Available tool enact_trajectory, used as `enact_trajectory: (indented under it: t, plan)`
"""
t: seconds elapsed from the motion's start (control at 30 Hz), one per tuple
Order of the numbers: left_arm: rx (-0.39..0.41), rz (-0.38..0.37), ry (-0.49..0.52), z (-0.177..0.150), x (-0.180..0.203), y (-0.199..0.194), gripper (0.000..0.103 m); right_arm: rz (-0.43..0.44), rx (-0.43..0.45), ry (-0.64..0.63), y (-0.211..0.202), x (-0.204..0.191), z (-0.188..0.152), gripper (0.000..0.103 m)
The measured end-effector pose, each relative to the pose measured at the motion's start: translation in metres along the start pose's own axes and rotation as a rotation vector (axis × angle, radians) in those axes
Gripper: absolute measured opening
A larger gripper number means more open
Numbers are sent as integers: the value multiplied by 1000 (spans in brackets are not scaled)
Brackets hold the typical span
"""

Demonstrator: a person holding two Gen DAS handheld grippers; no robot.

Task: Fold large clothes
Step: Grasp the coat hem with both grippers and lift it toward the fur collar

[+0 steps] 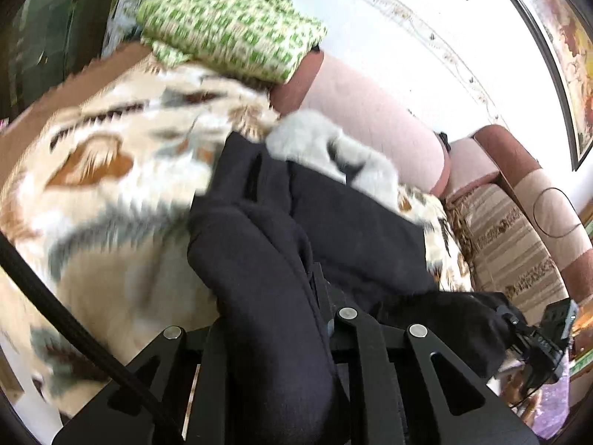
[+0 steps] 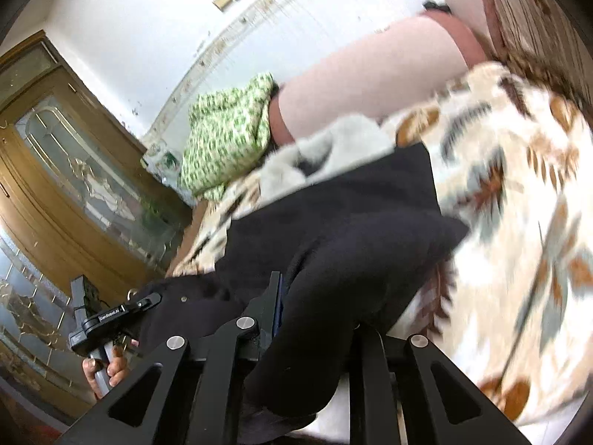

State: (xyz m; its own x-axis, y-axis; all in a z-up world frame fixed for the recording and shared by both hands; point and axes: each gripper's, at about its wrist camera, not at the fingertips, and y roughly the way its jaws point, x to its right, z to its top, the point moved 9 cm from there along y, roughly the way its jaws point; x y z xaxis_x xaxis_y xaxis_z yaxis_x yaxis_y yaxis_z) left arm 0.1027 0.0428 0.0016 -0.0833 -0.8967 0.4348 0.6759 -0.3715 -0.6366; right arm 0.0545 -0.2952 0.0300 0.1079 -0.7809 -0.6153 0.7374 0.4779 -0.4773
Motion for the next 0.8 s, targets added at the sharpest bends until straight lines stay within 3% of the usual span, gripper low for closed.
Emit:
enact_trajectory:
  t: [0.3, 0.47, 0.63, 0.8]
  plan:
    - [16, 31, -40, 107, 9, 57, 13, -88, 65, -46, 44, 1, 97, 15]
    - [-43, 66, -106, 158, -3, 125, 13, -148, 54, 1, 96, 29, 145, 15]
    - [-111, 125, -161, 180, -25, 197, 14, -194, 5, 77, 155, 70, 172, 15]
    - [-191, 158, -219, 182, -45, 260, 17, -230, -66, 163, 218, 119, 177, 15]
